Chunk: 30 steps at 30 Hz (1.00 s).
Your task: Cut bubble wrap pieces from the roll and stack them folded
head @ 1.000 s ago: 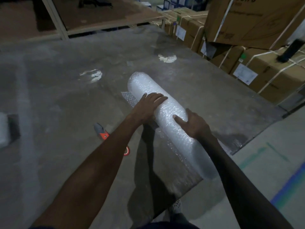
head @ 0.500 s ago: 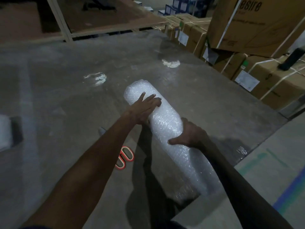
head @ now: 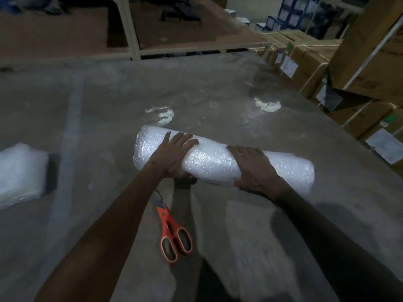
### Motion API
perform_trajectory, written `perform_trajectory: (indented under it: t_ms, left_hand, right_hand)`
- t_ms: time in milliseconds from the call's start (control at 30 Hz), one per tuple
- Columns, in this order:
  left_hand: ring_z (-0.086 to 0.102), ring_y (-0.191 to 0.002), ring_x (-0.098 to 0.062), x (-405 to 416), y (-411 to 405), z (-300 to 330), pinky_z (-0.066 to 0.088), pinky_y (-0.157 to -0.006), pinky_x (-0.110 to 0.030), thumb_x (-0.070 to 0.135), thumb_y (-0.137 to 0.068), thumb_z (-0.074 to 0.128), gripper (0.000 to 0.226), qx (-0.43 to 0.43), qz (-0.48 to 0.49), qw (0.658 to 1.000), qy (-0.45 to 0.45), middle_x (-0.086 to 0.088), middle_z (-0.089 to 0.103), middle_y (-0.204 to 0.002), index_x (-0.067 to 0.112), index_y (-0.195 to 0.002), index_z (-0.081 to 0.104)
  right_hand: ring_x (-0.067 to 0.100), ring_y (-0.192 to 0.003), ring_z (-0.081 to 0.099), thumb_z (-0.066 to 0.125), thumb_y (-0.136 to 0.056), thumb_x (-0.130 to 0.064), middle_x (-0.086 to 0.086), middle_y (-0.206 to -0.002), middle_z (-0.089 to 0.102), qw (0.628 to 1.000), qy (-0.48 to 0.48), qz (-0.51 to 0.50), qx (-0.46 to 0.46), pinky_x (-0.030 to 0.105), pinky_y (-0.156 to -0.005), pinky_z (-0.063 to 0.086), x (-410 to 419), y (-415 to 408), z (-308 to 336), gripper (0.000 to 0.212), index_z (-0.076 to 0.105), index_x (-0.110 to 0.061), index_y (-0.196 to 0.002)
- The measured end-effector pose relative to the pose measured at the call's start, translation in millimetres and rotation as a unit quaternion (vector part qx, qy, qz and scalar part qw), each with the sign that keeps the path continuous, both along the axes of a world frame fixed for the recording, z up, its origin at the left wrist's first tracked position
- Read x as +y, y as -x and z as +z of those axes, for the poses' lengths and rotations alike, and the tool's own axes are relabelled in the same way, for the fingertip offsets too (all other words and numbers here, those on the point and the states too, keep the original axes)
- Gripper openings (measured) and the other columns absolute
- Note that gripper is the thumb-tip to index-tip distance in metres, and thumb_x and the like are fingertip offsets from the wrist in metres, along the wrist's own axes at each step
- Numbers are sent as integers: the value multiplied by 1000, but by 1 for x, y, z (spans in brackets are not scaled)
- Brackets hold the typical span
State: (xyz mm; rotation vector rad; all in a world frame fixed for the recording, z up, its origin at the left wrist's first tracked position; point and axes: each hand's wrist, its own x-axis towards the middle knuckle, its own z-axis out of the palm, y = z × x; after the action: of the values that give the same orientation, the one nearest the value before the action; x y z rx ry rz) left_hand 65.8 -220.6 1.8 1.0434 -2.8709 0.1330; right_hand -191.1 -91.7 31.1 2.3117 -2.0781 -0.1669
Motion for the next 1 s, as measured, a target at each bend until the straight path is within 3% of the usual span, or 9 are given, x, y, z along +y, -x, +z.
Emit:
perform_trajectory:
  t_ms: [67, 300, 400, 667, 900, 1000]
  left_hand:
    - [30, -144, -37, -13, -11, 1, 19, -117, -60, 86, -62, 43, 111, -3, 43, 999, 0, -12, 31, -158, 26, -154, 27]
    - [17, -149, -35, -55, -22, -3, 11, -119, -60, 72, -72, 68, 109, 13, 184, 983, 7, -12, 20, -162, 30, -158, 15]
    - [9, -152, -33, -74, -31, -8, 6, -120, -59, 69, -74, 70, 112, 32, 232, 972, -7, -12, 14, -164, 31, -159, 9]
    - [7, -152, -34, -93, -32, -17, 4, -120, -59, 59, -76, 73, 111, 47, 263, 964, -16, -13, 12, -164, 29, -160, 6]
    - [1, -153, -32, -89, -30, -6, 2, -121, -61, 63, -74, 73, 119, 32, 244, 969, -22, -12, 6, -166, 24, -160, 2]
    - [-2, -153, -30, -81, -29, 7, 1, -121, -58, 64, -71, 76, 124, 27, 230, 972, -32, -10, 2, -166, 20, -160, 0]
  right_hand:
    - [34, -119, 56, 78, -58, -45, 8, -143, 53, 999, -1, 31, 7, 52, -103, 42, -33, 4, 1, 107, 37, -17, -152]
    - [33, -139, 42, 79, -60, -43, 11, -156, 41, 996, 3, 87, 14, 64, -115, 25, -138, -4, 0, 112, 30, -14, -157]
    - [33, -140, 41, 70, -62, -47, 11, -156, 41, 994, 23, 106, -3, 65, -116, 23, -173, -11, -5, 108, 31, -14, -157]
    - [33, -138, 43, 63, -60, -49, 11, -154, 43, 987, 44, 152, -27, 66, -117, 19, -222, -6, -16, 107, 32, -15, -156]
    - [25, -156, 15, 75, -75, -57, 6, -170, 11, 988, -3, 151, -26, 62, -122, 3, -219, -5, 1, 122, 1, -19, -164]
    - [24, -157, 11, 70, -81, -64, 7, -171, 9, 987, 13, 159, -37, 57, -124, 1, -210, -8, 15, 118, 1, -17, -163]
